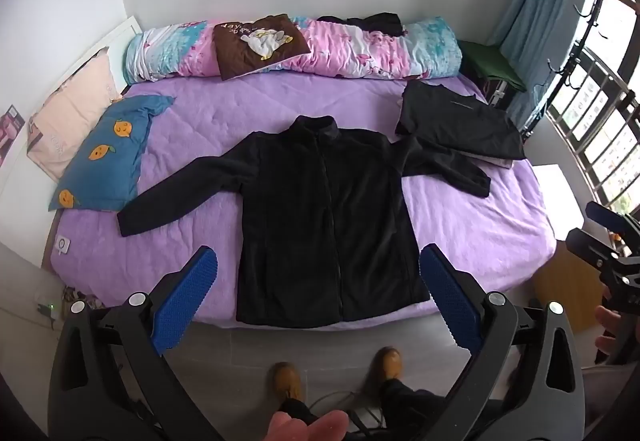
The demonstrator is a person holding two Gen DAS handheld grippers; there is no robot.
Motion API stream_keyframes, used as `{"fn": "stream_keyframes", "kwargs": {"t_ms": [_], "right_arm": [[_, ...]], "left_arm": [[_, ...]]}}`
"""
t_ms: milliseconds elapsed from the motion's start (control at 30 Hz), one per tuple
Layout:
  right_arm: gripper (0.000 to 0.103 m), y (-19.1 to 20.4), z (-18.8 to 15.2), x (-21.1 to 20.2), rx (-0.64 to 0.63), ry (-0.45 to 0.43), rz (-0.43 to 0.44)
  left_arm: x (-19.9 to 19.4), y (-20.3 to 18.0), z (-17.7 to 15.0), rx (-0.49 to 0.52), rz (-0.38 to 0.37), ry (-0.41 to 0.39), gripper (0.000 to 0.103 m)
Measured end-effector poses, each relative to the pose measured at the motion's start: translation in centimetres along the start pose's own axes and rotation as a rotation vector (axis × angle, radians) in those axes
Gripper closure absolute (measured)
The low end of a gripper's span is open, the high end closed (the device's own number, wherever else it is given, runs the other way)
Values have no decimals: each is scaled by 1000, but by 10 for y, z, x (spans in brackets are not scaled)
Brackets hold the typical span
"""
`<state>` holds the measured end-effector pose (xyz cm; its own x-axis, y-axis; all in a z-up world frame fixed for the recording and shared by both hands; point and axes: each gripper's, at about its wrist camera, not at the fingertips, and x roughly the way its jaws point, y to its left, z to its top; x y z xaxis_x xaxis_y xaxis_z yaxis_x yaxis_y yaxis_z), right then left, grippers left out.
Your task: Fold large clothes
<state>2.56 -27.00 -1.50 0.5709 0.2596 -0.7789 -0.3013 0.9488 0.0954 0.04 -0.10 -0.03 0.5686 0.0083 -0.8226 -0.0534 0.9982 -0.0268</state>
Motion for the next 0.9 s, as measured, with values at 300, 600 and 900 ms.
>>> {"fn": "stream_keyframes", "kwargs": {"t_ms": [300,600,900], "right_arm": [[6,2,0,-1,0,-1,-7],[6,3,1,-1,-7,-9,-10],[6,4,3,-2,-11,-13,-10]], "left_arm": [[-8,13,6,-23,-38,-9,6],[-7,11,10,-14,-32,-9,6],[-11,17,11,-46,-55,-30,6]]}}
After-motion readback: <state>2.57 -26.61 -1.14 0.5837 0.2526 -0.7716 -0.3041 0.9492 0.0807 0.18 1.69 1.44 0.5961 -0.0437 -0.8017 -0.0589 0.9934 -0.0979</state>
